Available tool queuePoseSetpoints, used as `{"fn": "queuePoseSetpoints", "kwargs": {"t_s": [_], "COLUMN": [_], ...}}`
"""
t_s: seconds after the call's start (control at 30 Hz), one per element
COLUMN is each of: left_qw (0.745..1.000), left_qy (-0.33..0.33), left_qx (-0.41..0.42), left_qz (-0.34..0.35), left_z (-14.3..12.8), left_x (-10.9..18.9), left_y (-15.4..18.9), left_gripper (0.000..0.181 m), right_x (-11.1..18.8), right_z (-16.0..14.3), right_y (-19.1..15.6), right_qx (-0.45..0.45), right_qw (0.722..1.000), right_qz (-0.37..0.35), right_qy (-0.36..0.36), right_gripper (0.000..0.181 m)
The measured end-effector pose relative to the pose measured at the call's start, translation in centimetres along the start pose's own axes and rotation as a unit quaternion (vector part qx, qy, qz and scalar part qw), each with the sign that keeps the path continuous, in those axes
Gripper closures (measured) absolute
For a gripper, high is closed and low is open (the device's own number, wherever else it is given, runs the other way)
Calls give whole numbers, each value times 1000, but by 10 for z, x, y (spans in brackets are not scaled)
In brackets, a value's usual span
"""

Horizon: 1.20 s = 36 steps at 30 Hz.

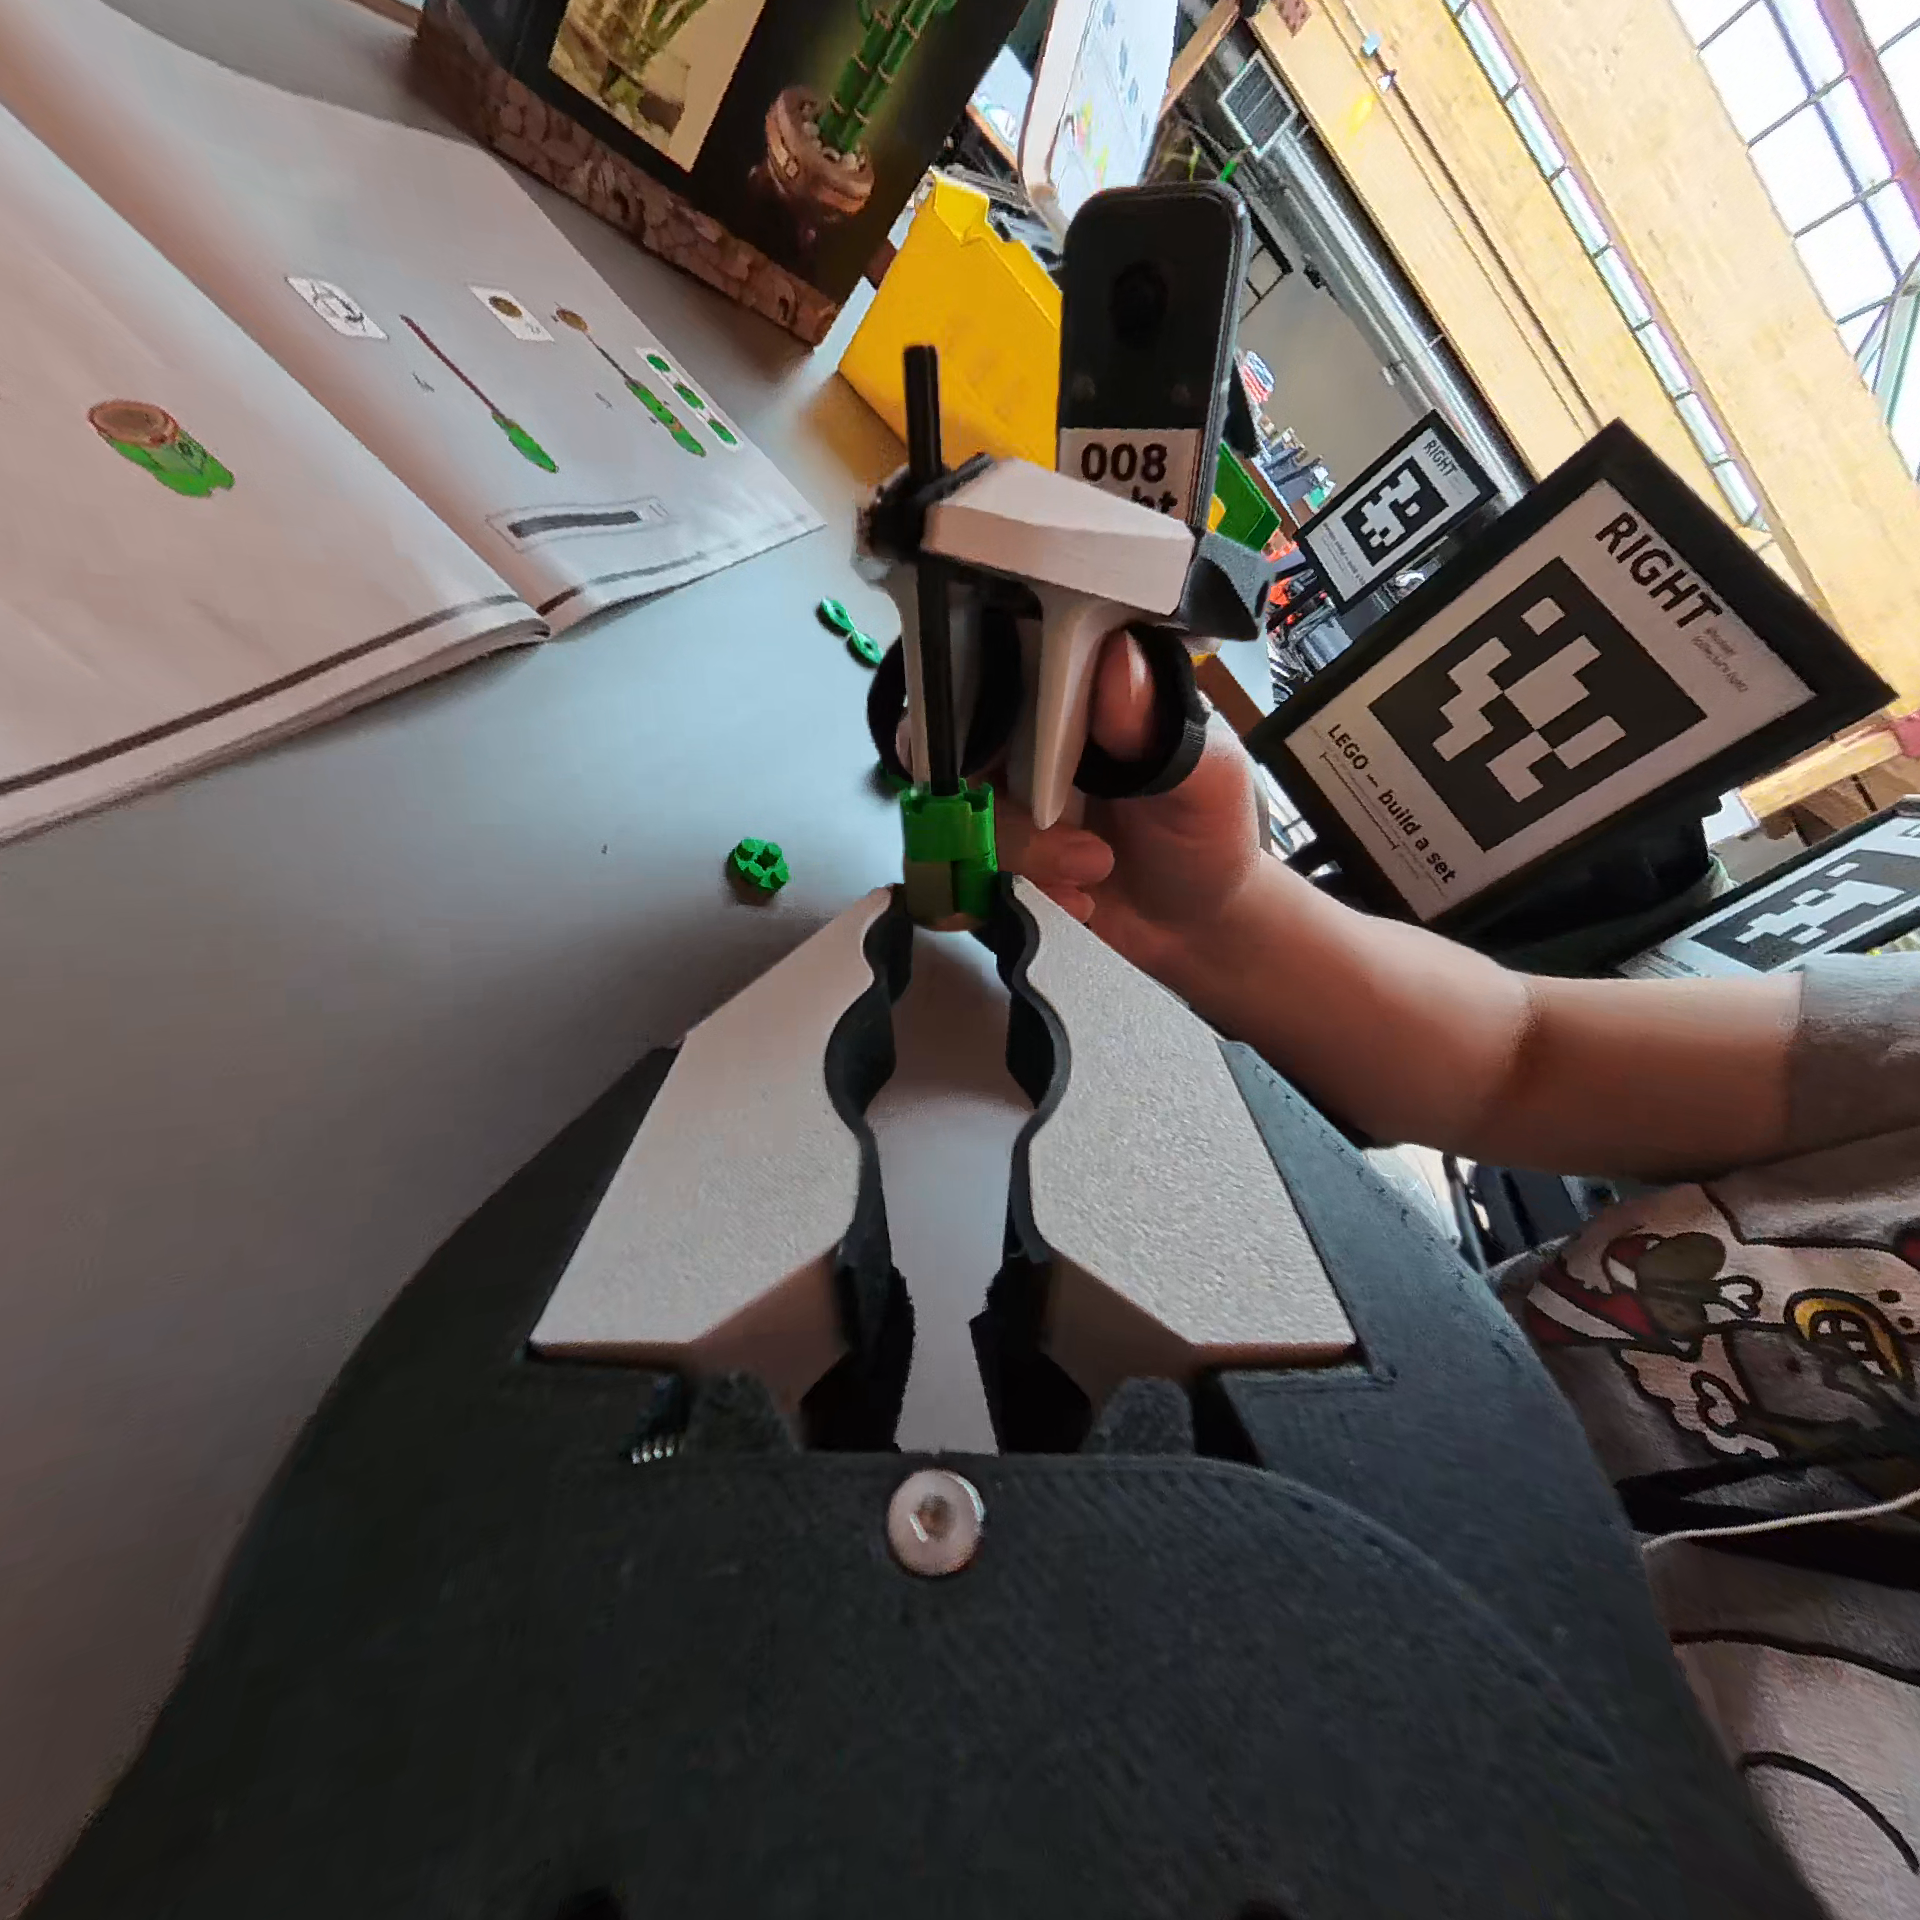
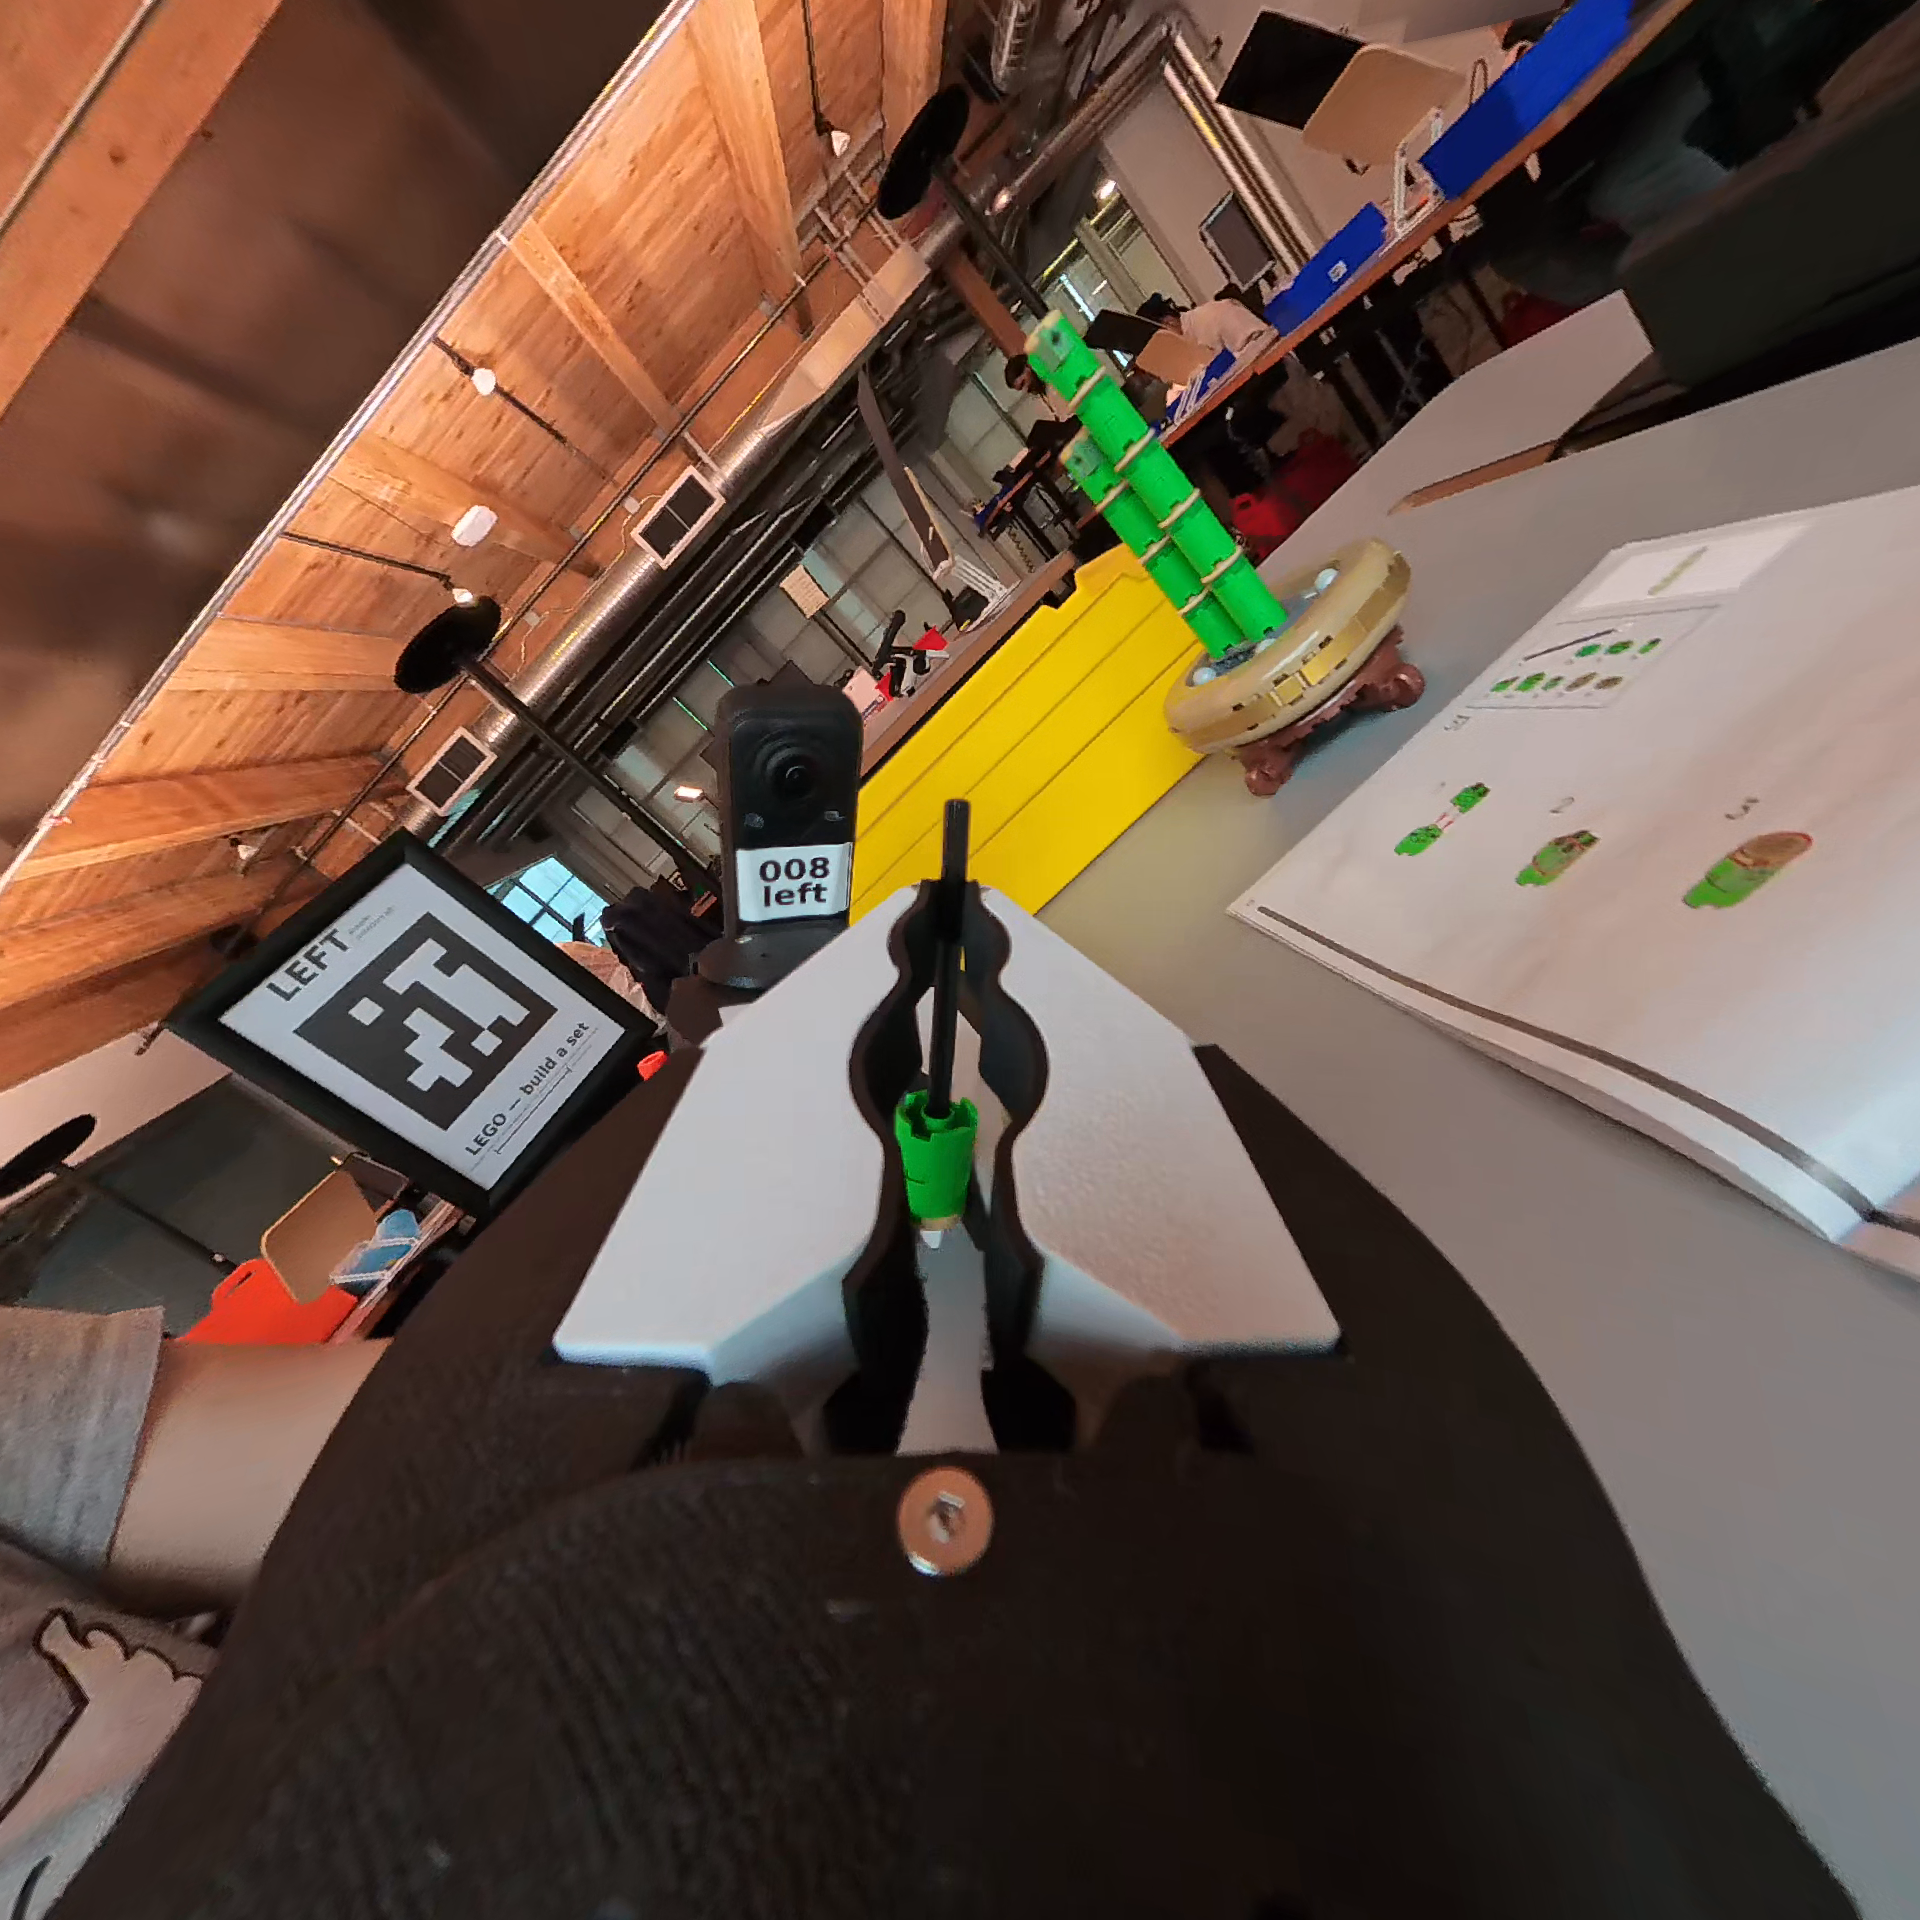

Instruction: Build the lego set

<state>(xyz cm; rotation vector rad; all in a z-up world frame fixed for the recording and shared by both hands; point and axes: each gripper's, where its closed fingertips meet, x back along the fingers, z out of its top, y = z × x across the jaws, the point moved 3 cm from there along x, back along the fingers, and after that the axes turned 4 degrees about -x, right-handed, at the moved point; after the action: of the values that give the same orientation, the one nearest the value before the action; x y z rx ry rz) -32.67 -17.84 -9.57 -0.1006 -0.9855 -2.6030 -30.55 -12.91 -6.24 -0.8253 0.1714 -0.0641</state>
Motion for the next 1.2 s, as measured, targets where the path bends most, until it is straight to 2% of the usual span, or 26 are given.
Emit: {"fn": "queuePoseSetpoints", "kwargs": {"t_s": [0.23, 0.53, 0.77, 0.93, 1.03, 1.2], "left_qw": [1000, 999, 999, 1000, 1000, 1000], "left_qy": [-9, 11, 6, 3, 5, -6], "left_qx": [24, 38, 44, 26, 3, -7], "left_qz": [0, -3, -8, 8, 8, -2], "left_z": [-5, -1, -4, -3, 0, -1], "left_x": [0, 1, -1, -1, -2, -2], "left_y": [-8, -11, -12, -13, -10, -6], "left_gripper": [167, 168, 167, 167, 166, 145], "right_x": [-1, 1, 0, 0, 2, 5], "right_z": [-6, -2, -4, -3, 0, 2], "right_y": [13, 14, 15, 16, 20, 25], "right_qx": [-39, -41, -36, -40, -79, -109], "right_qw": [999, 998, 999, 999, 996, 994], "right_qz": [7, 1, -9, -10, 1, 2], "right_qy": [20, 45, 36, 34, 35, 27], "right_gripper": [180, 179, 179, 180, 179, 180]}}
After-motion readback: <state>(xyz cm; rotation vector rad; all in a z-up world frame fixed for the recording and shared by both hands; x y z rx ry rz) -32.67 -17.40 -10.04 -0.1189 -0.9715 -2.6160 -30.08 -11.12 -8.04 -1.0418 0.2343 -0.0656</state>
